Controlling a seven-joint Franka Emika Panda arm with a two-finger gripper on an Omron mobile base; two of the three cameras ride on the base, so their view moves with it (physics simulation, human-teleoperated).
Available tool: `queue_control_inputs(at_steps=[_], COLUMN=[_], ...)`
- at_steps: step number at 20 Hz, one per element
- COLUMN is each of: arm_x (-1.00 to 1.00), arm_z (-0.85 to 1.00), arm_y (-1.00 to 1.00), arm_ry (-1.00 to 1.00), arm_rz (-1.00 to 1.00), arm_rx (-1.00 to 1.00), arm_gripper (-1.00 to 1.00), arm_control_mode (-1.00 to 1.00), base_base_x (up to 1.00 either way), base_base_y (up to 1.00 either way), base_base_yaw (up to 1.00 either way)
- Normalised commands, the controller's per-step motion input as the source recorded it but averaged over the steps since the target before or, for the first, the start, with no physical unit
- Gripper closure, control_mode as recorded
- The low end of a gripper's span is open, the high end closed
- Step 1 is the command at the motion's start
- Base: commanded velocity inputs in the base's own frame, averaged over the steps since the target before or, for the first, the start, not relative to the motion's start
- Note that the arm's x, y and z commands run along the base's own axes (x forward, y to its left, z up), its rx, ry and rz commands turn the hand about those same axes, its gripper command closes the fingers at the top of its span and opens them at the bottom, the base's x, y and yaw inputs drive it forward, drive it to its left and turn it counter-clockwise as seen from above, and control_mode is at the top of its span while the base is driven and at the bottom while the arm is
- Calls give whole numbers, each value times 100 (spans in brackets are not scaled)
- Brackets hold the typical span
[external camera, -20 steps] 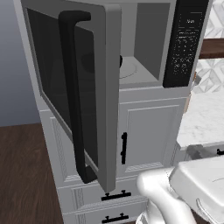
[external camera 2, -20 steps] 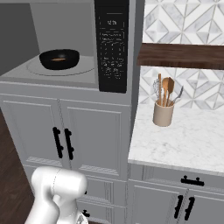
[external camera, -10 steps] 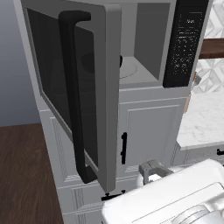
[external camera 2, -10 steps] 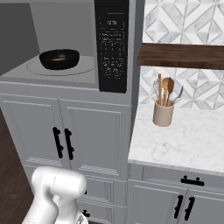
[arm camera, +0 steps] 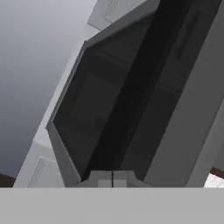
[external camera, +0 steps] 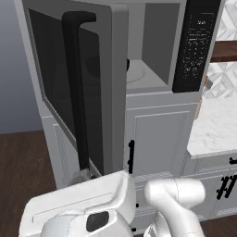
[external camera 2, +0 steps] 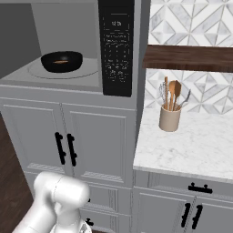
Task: Open the microwave, place the bowl with waffle inside the microwave, then close the microwave door and turn it on.
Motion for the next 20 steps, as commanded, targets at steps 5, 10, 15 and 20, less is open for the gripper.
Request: queue_control_inputs(at_steps=[5, 10, 15, 20], arm_x=[100, 100, 95, 37], arm_z=[-61, -11, 6, 15], arm_y=[73, -10, -95, -100], arm_ry=[0, 2, 5, 0], arm_rz=[-47, -36, -14, -3], arm_rx=[-33, -26, -9, -1], arm_gripper=[100, 100, 100, 100], arm_control_mode=[-100, -100, -100, -100], base_base_x=[0, 0, 0, 0], base_base_y=[0, 0, 0, 0], base_base_yaw=[0, 0, 0, 0])
